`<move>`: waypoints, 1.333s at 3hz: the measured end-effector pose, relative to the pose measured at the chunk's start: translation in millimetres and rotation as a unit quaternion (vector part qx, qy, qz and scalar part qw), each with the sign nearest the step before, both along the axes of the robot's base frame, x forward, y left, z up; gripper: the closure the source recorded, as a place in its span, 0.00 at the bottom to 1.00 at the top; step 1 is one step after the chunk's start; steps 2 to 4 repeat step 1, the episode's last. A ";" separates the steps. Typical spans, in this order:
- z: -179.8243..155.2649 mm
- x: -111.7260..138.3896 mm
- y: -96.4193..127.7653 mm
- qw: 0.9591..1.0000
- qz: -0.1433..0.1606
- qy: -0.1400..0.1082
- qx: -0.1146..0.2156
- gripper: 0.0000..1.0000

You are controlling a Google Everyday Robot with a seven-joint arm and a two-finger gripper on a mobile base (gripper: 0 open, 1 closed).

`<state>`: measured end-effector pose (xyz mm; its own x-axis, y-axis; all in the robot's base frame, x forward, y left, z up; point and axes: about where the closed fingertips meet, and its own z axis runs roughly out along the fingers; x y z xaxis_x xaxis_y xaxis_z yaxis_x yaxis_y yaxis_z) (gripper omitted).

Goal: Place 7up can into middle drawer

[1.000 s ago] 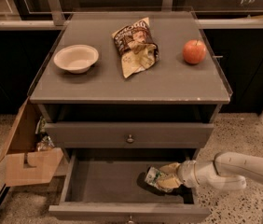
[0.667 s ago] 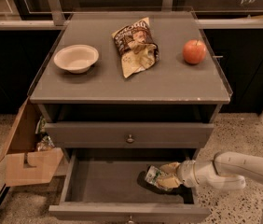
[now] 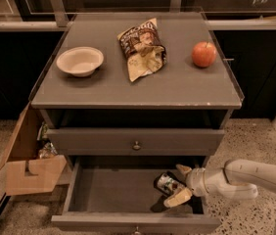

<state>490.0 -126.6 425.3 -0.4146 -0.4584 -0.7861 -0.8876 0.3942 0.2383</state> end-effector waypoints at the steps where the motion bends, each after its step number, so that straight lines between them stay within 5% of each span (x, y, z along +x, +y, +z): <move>1: 0.0 0.0 0.0 1.000 0.000 0.000 0.000 0.00; 4: 0.0 0.0 0.0 1.000 0.000 0.000 0.000 0.00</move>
Offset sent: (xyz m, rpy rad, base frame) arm 0.0000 0.0000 0.0000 0.0000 0.0000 0.0000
